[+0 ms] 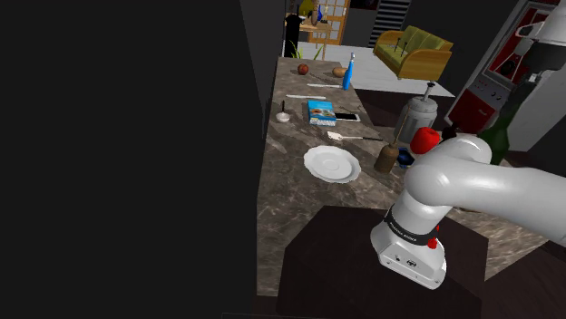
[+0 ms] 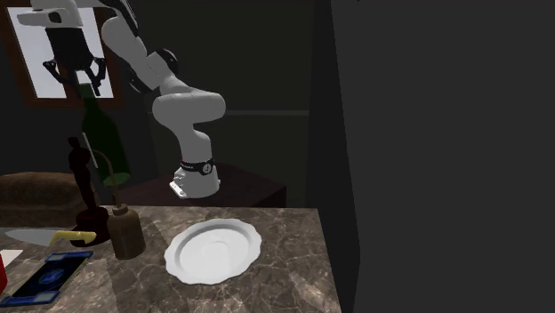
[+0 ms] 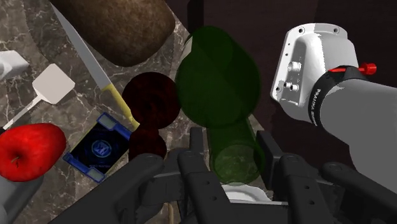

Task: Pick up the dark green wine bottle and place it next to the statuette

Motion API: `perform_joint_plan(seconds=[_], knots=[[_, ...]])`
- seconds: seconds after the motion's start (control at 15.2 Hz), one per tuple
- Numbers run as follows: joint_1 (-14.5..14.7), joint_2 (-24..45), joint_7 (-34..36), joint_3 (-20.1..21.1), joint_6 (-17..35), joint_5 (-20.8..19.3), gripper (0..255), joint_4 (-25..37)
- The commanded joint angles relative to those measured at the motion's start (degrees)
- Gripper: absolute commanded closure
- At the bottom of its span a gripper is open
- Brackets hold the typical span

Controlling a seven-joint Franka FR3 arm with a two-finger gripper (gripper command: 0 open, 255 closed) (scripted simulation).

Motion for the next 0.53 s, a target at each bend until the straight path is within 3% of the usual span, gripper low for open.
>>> perform_joint_plan(seconds=[0.0,0.46], knots=[[-4.77,-7.58,-0.48,-0.55,0.96,-0.9,255,-1.58],[-8.24,-10.07,-1.89,-3.85,4.13,-3.39,255,-7.24]])
